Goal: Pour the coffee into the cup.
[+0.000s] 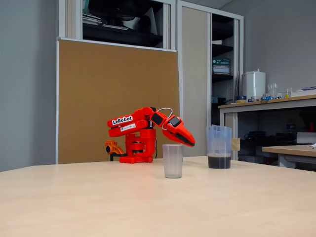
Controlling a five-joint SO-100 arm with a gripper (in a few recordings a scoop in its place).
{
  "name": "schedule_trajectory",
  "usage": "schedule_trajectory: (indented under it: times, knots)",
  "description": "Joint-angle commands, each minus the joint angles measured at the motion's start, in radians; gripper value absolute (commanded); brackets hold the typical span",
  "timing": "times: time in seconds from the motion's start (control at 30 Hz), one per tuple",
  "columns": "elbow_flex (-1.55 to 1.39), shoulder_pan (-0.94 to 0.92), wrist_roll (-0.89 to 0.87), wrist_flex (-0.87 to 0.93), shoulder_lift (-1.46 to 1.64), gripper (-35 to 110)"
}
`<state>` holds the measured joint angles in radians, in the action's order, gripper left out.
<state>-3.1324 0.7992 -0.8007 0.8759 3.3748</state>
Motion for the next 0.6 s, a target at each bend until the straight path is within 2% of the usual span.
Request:
schedule_trajectory:
  times: [0.0,0.07,0.13,0.3,0.33,0.47,0.57]
  knots:
    - [-0.008,0.037,-0.448,-0.015,-0.015,0]
    - [-0.008,0.066,-0.627,-0.037,-0.043,0]
    - [-0.009,0.117,-0.675,-0.107,-0.060,0]
    - [-0.009,0.167,-0.896,-0.130,-0.094,5]
    - [-0.009,0.178,-0.931,-0.153,-0.120,0]
    - [-0.008,0.202,-1.118,-0.229,-0.233,1]
    - [0.029,0.195,-1.190,-0.252,-0.302,0]
